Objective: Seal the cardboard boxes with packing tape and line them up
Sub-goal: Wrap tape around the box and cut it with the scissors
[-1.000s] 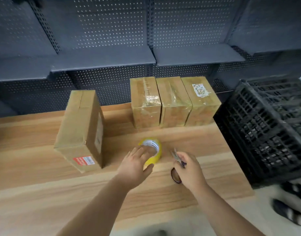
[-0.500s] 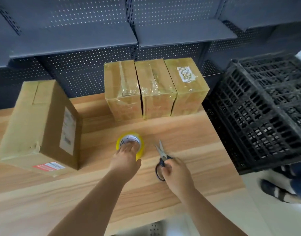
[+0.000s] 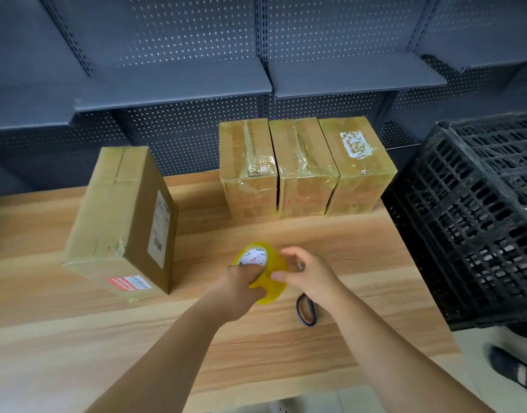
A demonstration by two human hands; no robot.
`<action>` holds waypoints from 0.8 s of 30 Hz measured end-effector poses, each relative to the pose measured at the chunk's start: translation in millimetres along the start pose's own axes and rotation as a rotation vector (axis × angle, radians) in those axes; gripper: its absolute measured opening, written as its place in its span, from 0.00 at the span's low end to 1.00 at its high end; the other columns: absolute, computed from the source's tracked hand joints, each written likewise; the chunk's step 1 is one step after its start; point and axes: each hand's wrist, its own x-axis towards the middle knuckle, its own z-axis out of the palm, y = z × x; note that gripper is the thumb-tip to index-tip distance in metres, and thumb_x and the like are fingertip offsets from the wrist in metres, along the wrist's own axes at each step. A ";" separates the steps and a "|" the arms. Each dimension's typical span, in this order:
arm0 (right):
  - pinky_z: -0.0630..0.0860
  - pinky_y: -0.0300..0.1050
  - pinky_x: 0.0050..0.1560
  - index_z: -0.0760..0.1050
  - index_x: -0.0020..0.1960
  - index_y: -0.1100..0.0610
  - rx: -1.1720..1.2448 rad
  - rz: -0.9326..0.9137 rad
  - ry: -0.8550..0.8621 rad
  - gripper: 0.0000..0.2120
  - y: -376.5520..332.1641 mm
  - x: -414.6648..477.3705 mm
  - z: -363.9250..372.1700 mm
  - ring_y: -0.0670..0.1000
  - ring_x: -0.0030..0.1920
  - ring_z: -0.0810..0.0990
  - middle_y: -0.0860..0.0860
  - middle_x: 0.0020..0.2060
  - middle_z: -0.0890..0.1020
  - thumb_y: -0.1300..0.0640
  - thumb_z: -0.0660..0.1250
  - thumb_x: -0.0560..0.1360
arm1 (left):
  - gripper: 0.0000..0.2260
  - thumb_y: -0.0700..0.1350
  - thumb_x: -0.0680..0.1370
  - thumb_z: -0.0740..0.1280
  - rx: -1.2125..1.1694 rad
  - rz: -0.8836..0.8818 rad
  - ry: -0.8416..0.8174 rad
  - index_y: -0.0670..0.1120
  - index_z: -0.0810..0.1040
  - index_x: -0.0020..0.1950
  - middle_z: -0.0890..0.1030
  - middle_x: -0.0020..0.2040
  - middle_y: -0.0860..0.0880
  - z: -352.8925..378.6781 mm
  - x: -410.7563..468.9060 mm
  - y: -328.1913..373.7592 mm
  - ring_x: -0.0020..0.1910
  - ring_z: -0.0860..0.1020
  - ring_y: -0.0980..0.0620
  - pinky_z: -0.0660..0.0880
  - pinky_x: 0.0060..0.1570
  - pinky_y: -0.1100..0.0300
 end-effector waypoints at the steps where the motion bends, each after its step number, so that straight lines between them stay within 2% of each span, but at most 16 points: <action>1: 0.69 0.25 0.41 0.78 0.58 0.48 0.008 -0.023 0.001 0.22 -8.4 -0.5 -3.4 0.39 0.48 0.75 0.42 0.51 0.78 0.55 0.80 0.66 | 0.13 0.43 0.73 0.69 -0.050 -0.013 -0.013 0.48 0.67 0.34 0.64 0.31 0.53 -7.3 -4.0 1.7 0.34 0.64 0.51 0.62 0.34 0.56; 3: 0.71 0.27 0.38 0.79 0.54 0.50 0.016 -0.058 -0.006 0.20 -24.0 -1.9 -8.9 0.42 0.45 0.76 0.45 0.49 0.80 0.55 0.81 0.65 | 0.09 0.42 0.73 0.70 -0.104 -0.001 -0.029 0.43 0.71 0.37 0.64 0.31 0.53 -22.0 -12.9 6.5 0.32 0.63 0.53 0.61 0.34 0.57; 6: 0.73 0.37 0.45 0.81 0.49 0.47 -0.003 -0.108 0.026 0.16 -44.9 -7.2 -17.9 0.45 0.46 0.77 0.43 0.45 0.80 0.54 0.81 0.64 | 0.07 0.41 0.73 0.71 -0.135 0.072 -0.002 0.40 0.74 0.42 0.66 0.33 0.51 -42.3 -23.2 15.3 0.33 0.64 0.54 0.62 0.36 0.57; 8: 0.74 0.39 0.47 0.81 0.45 0.44 0.010 -0.154 0.057 0.11 -56.7 -12.1 -26.2 0.44 0.44 0.78 0.42 0.42 0.81 0.54 0.80 0.66 | 0.05 0.42 0.73 0.71 -0.123 0.118 0.022 0.43 0.77 0.41 0.69 0.34 0.50 -53.2 -29.7 22.6 0.34 0.66 0.54 0.64 0.37 0.57; 11: 0.70 0.33 0.43 0.81 0.42 0.40 -0.061 -0.232 0.104 0.07 -74.6 -24.2 -37.8 0.36 0.42 0.77 0.40 0.41 0.83 0.52 0.74 0.73 | 0.06 0.45 0.71 0.70 -0.110 0.175 0.053 0.45 0.76 0.40 0.71 0.35 0.45 -65.0 -40.8 33.5 0.35 0.67 0.54 0.65 0.38 0.57; 14: 0.70 0.28 0.42 0.82 0.46 0.43 -0.120 -0.310 0.119 0.02 -88.1 -33.9 -40.8 0.33 0.42 0.77 0.40 0.43 0.83 0.50 0.71 0.76 | 0.09 0.47 0.70 0.69 -0.112 0.209 0.095 0.41 0.77 0.44 0.76 0.40 0.40 -72.0 -50.4 38.9 0.37 0.69 0.52 0.68 0.40 0.53; 16: 0.72 0.30 0.45 0.82 0.48 0.48 -0.145 -0.331 0.114 0.05 -96.1 -38.9 -40.8 0.34 0.44 0.78 0.42 0.44 0.83 0.49 0.68 0.78 | 0.11 0.48 0.69 0.68 -0.113 0.214 0.105 0.42 0.78 0.45 0.78 0.43 0.41 -75.3 -56.0 40.4 0.38 0.72 0.49 0.72 0.43 0.49; 18: 0.76 0.41 0.52 0.82 0.48 0.49 -0.174 -0.303 0.077 0.10 -102.0 -42.0 -42.4 0.42 0.47 0.80 0.45 0.45 0.84 0.49 0.63 0.80 | 0.11 0.48 0.67 0.68 -0.126 0.217 0.112 0.42 0.77 0.43 0.77 0.41 0.41 -76.8 -61.6 41.8 0.37 0.70 0.52 0.72 0.42 0.48; 21: 0.77 0.53 0.58 0.81 0.43 0.51 -0.139 -0.269 -0.020 0.16 -107.6 -43.6 -46.4 0.48 0.45 0.81 0.47 0.41 0.83 0.51 0.58 0.82 | 0.11 0.46 0.66 0.69 -0.172 0.214 0.125 0.40 0.76 0.42 0.71 0.35 0.48 -76.4 -69.7 43.3 0.35 0.66 0.55 0.67 0.37 0.55; 24: 0.78 0.56 0.57 0.81 0.40 0.51 -0.111 -0.239 -0.071 0.23 -111.0 -40.3 -43.2 0.52 0.45 0.82 0.50 0.40 0.83 0.46 0.53 0.83 | 0.15 0.47 0.64 0.69 -0.205 0.207 0.148 0.38 0.77 0.43 0.71 0.36 0.49 -76.3 -76.0 41.3 0.36 0.67 0.55 0.67 0.38 0.56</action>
